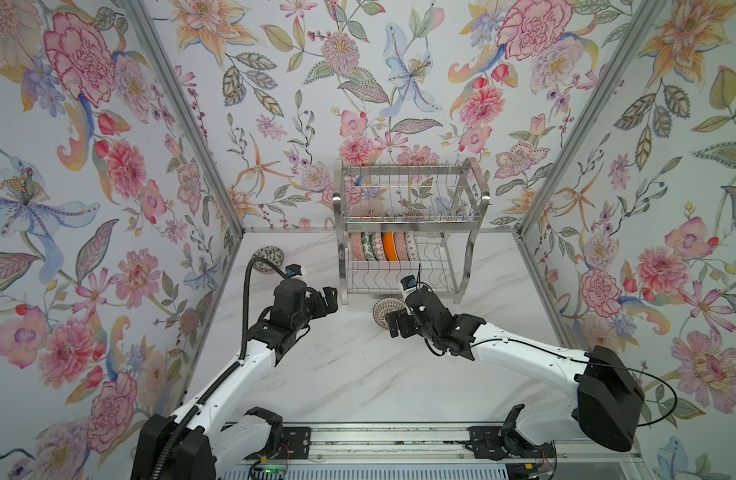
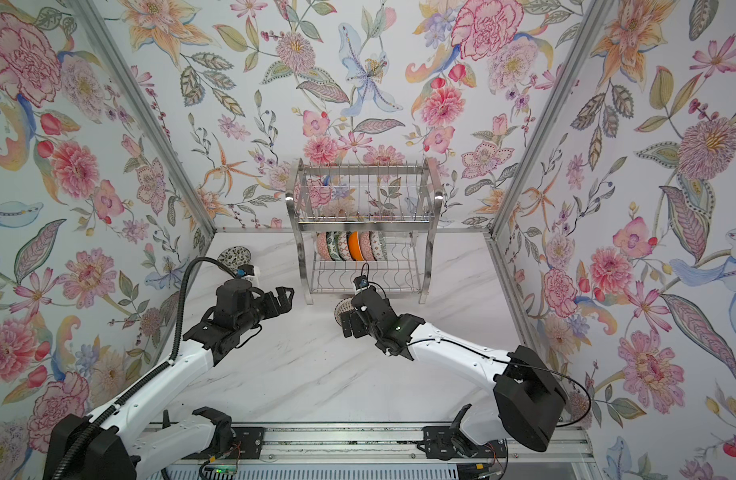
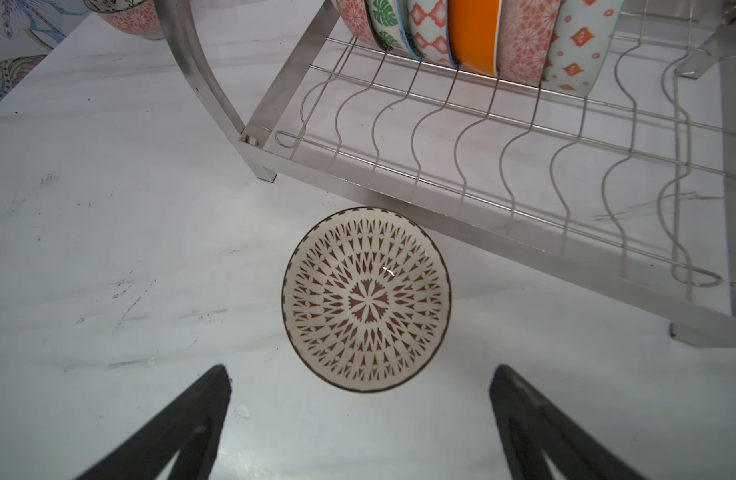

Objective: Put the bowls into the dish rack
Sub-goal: 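Open the left gripper and draw it back while the right gripper holds the bowl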

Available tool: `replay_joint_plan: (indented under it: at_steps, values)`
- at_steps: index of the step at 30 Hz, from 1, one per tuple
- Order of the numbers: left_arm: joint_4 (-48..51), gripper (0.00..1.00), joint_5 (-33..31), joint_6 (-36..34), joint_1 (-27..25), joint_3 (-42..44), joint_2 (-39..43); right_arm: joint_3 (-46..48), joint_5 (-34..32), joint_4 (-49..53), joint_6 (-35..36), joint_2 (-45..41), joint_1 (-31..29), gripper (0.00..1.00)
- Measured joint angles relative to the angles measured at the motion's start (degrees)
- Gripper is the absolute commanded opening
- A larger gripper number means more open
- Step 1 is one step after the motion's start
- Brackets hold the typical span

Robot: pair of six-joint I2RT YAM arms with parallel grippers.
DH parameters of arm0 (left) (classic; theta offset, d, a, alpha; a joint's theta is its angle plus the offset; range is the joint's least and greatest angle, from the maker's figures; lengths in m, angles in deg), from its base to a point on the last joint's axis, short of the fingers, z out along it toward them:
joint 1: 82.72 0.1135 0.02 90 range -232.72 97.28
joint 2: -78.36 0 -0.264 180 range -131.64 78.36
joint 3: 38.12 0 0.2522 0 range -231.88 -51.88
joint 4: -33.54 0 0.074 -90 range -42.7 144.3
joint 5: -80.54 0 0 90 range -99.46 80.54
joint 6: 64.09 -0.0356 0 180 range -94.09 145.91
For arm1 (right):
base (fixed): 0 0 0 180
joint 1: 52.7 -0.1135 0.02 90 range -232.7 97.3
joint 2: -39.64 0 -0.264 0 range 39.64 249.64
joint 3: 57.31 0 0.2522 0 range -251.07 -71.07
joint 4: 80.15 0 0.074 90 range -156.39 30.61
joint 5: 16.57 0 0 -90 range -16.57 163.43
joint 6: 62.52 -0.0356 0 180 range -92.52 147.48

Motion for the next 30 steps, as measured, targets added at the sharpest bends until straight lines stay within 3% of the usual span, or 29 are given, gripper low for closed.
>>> replay_joint_plan:
  at_steps: [4,10,21,30]
  values:
    - [-6.03,0.99,8.15,4.66,3.96,7.19,0.42,-3.98,-1.40,1.97,-1.27,5.16,-2.73,0.99]
    - [-12.46,0.99,15.10,9.22,4.42,12.70,0.42,-11.15,-2.82,6.25,-3.17,12.68,-5.55,0.99]
    - [-16.13,0.99,18.01,10.29,4.81,16.04,0.55,-18.88,-3.85,12.87,-5.90,21.97,-6.60,1.00]
    - [-18.78,0.99,19.58,10.32,5.55,18.36,-0.17,-22.27,-4.85,15.96,-6.56,24.65,-6.60,0.83]
